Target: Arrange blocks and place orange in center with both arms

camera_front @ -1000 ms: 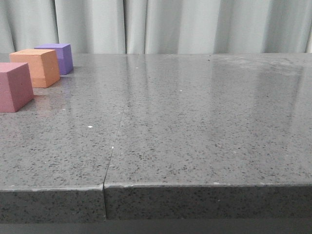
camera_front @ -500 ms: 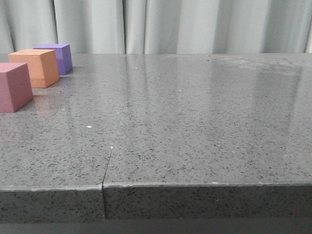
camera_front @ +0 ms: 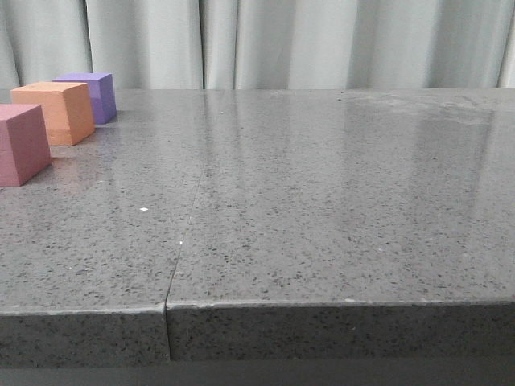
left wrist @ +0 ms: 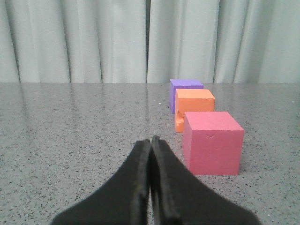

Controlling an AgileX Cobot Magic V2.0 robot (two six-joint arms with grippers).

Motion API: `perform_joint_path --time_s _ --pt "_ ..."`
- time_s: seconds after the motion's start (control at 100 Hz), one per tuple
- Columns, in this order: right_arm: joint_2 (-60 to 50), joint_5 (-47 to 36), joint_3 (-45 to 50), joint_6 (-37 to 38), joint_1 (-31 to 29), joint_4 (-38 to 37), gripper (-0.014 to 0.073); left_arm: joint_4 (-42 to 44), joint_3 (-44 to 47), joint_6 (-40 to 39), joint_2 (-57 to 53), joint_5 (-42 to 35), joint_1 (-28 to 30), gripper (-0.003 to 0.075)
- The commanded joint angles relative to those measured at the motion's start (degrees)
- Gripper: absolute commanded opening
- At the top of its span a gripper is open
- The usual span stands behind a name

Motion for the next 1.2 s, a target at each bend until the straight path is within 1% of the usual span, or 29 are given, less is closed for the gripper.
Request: perform_joint_path --time_s 0.0,0.17,0.41,0.5,1.19 --pt "-1.18 -11.53 0.90 -3.71 -2.51 1.66 -0.0067 -0.56 2.28 0.06 -1.65 -4.40 0.05 -0.0020" --pt "-5.18 -8.26 4.86 -3.87 -6.54 1.61 -0.0067 -0.56 2.28 0.06 -1.65 -4.40 0.05 -0.0020" --pt "-10.24 -8.56 11.43 -3.87 -6.98 1.66 -0.0067 -0.56 2.28 0.06 -1.65 -4.40 0.05 -0.0020" --pt "-12.08 -5.59 11.29 -3.87 -6.98 1.66 -0.0067 -0.56 2.28 0.06 -1.65 -4.40 0.05 -0.0020" --pt "-12.38 -5.59 11.35 -3.87 -6.98 1.66 -0.0067 -0.56 2.28 0.06 -1.65 -4.40 0.05 -0.0020"
